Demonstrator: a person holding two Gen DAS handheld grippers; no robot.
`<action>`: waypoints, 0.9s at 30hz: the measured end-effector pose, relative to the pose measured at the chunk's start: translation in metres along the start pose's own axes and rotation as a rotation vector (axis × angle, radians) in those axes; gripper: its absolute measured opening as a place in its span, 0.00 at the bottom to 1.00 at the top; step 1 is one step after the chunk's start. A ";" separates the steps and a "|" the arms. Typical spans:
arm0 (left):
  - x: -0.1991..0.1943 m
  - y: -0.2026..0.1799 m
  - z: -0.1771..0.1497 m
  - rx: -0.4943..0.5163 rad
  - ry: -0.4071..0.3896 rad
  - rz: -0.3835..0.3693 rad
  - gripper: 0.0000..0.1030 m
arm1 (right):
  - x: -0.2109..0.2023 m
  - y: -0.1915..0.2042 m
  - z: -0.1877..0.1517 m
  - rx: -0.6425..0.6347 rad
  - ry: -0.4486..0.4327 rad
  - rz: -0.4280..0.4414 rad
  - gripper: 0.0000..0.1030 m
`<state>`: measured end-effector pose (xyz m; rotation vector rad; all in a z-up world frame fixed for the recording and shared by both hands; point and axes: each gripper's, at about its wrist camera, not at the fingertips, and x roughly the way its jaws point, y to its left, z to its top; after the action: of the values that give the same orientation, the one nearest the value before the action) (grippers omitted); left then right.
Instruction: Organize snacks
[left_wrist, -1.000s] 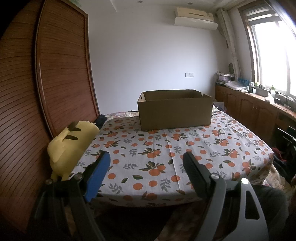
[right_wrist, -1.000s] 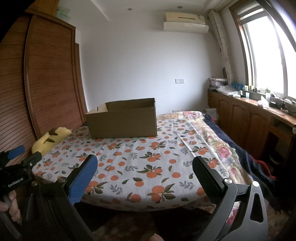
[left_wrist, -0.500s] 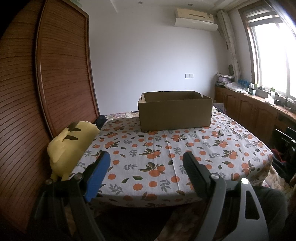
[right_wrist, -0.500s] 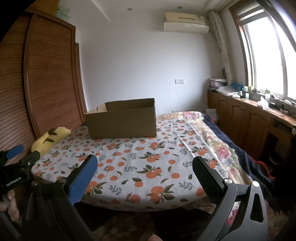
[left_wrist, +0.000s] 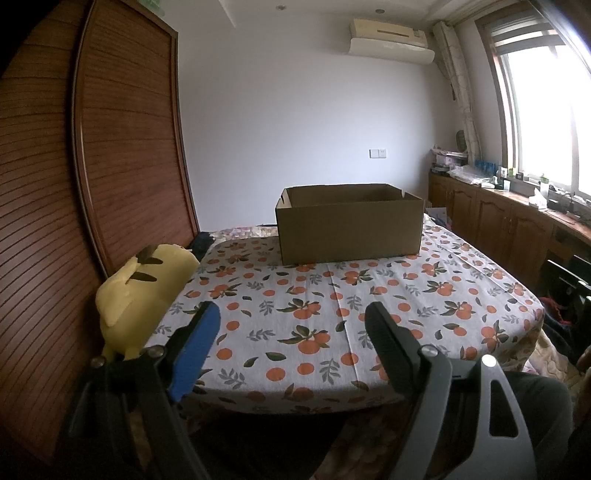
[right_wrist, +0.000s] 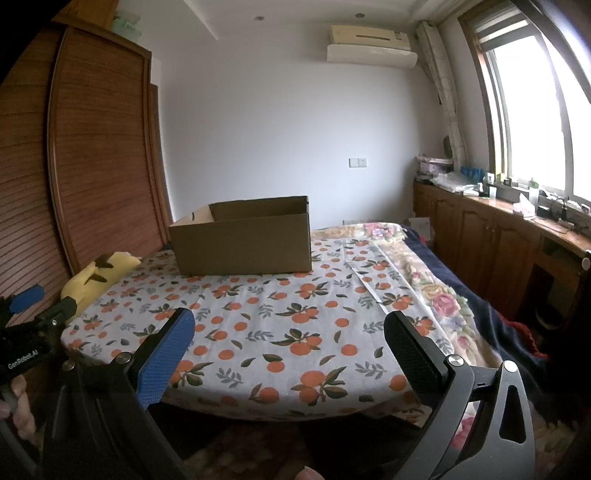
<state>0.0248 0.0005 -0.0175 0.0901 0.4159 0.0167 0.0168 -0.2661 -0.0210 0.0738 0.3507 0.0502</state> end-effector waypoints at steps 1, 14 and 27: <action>-0.001 0.000 -0.001 -0.001 0.001 -0.002 0.79 | 0.000 -0.001 0.000 -0.001 0.000 -0.001 1.00; -0.005 0.001 0.006 -0.006 -0.014 0.003 0.79 | -0.001 -0.001 0.001 -0.001 -0.007 -0.002 1.00; -0.006 0.001 0.007 -0.008 -0.016 0.002 0.79 | -0.002 -0.001 0.002 -0.003 -0.006 -0.001 1.00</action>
<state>0.0218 0.0009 -0.0085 0.0828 0.3993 0.0193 0.0162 -0.2678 -0.0183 0.0712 0.3445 0.0494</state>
